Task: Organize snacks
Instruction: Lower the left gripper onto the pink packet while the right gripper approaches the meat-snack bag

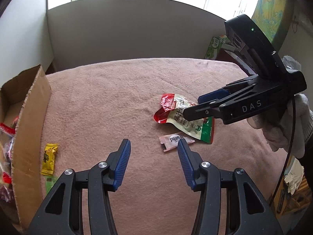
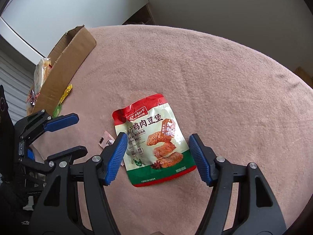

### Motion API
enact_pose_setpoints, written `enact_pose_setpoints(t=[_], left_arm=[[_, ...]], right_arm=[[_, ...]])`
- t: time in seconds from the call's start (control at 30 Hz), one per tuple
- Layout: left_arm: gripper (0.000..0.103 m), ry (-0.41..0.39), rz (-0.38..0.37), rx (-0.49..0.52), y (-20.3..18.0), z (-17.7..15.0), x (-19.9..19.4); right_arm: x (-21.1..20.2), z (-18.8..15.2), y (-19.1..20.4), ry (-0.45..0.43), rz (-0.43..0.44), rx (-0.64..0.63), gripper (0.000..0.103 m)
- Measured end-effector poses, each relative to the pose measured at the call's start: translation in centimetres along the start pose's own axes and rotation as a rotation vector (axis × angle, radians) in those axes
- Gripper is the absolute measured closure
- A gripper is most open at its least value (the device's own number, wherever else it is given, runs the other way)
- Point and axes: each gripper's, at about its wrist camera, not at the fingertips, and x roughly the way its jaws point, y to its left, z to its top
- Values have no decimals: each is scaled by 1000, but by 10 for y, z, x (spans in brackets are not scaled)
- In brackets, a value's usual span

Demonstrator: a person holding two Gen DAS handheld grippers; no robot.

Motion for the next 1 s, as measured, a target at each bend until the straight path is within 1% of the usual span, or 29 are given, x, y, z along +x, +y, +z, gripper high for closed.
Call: enact_pose_setpoints(t=[0.03, 0.1, 0.13, 0.2, 0.27, 0.4, 0.53, 0.6, 0.63, 0.73, 0.8, 0.9, 0.93, 1.0], left_arm=[[54, 16, 16, 43, -7, 0, 2], [54, 49, 45, 109, -15, 2, 8], [54, 58, 59, 124, -18, 4, 9], [54, 89, 62, 137, -22, 6, 17], [54, 112, 68, 152, -21, 6, 21], [54, 123, 104, 199, -31, 4, 27], [54, 131, 112, 199, -38, 8, 36], [54, 127, 122, 217, -45, 12, 39], [54, 123, 130, 232, -46, 14, 41], [54, 110, 159, 294, -57, 20, 47], [54, 116, 173, 342, -65, 21, 52], [54, 130, 167, 370, -66, 21, 51], [54, 139, 161, 369, -64, 21, 51], [54, 145, 165, 357, -57, 19, 44]], right_arm=[[0, -2, 3, -8, -17, -7, 34], [0, -3, 7, -17, -15, -3, 29], [0, -4, 8, -21, -9, -1, 25], [2, -3, 11, -26, -9, -3, 22], [5, -3, 16, -32, -27, -20, 19], [8, -5, 24, -45, -71, -54, 16], [5, -6, 19, -65, -84, -20, 16], [1, -8, 10, -72, -99, 12, 19], [-2, -9, 5, -76, -107, 31, 23], [-6, -10, -9, -79, -96, 83, 23], [-11, -13, -16, -90, -48, 109, 23], [-11, -13, -14, -85, -1, 89, 23], [-10, -12, -11, -80, -2, 75, 22], [-6, -12, -3, -77, -39, 42, 20]])
